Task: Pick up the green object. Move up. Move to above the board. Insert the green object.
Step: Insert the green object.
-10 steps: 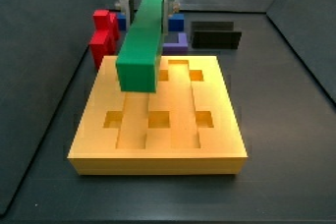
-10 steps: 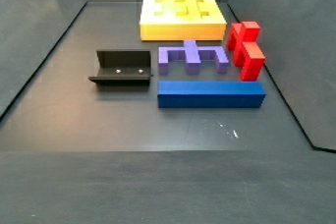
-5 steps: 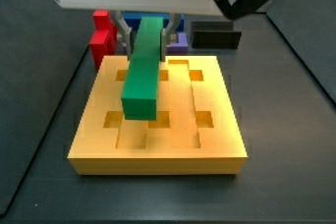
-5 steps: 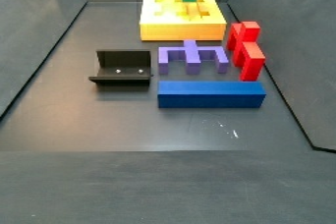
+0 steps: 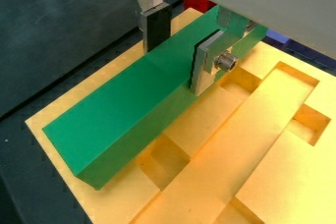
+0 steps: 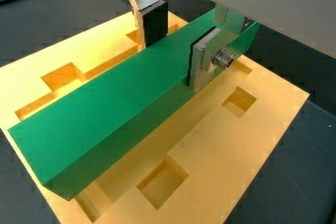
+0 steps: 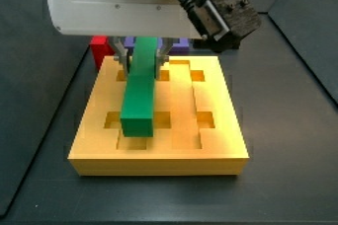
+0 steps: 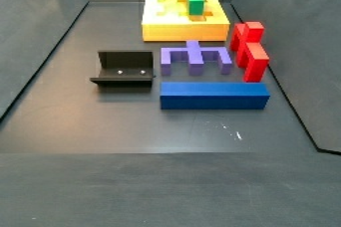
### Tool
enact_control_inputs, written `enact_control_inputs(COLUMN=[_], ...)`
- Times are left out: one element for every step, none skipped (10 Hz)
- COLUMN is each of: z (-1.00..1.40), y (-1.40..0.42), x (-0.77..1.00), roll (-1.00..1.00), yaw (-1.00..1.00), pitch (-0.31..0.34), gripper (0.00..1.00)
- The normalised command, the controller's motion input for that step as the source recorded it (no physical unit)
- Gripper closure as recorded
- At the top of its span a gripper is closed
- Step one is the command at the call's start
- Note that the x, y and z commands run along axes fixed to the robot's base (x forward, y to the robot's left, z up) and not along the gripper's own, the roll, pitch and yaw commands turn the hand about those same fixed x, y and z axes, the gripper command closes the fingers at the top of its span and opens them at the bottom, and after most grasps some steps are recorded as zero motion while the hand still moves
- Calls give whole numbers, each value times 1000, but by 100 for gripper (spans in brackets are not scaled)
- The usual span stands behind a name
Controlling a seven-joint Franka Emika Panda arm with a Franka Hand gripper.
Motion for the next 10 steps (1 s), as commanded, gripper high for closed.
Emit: enact_control_inputs(z=[-209,-226,-146,-140,-129,-117,-146,-169,-206,-217], y=[-160,-60,0,129,51,0,0,-60,-20,-83], x=[-129,-111,-66,0,0,0,0,0,0,0], roll=[200,176,91,21,0,0,-11,0,0,0], yaw=[31,0,-51,-111,-54,0,0,0,0,0], pitch=[-23,0,0,13,0,0,0,0,0,-10], gripper=[100,100,100,100,100,100,100,100,100,100])
